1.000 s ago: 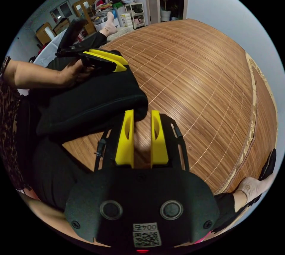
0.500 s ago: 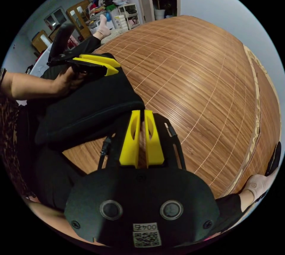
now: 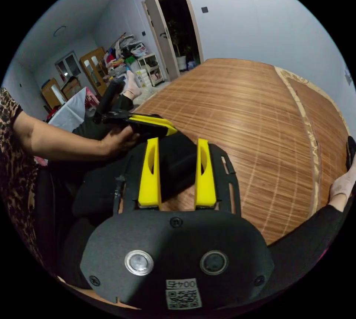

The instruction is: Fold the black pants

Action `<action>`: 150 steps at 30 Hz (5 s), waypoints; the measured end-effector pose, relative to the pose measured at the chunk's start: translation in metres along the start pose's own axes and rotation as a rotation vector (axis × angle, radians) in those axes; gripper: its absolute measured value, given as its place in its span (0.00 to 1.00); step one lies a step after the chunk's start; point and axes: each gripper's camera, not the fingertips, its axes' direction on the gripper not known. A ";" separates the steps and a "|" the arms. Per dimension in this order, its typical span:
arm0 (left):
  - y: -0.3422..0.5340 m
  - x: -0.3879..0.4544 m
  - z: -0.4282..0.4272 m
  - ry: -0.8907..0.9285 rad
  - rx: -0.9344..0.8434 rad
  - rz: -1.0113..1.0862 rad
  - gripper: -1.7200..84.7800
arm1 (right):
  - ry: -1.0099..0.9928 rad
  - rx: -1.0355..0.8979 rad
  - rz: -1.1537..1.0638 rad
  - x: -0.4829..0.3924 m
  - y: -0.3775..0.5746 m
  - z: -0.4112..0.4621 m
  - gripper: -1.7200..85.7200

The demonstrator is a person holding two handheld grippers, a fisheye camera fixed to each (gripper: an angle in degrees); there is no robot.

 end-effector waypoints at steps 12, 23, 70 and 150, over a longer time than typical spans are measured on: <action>0.018 -0.040 -0.004 0.151 0.017 -0.058 0.16 | 0.114 -0.092 -0.045 -0.063 0.052 0.057 0.22; 0.112 -0.030 -0.081 0.265 -0.025 0.029 0.26 | 0.085 -0.056 -0.024 -0.060 0.073 0.064 0.22; 0.188 0.013 0.102 -0.044 -0.054 0.259 0.30 | -0.021 -0.079 0.626 0.019 0.074 0.067 0.12; 0.363 0.191 0.054 -0.188 -0.110 0.605 0.16 | -0.824 -0.028 1.117 0.187 0.096 0.074 0.35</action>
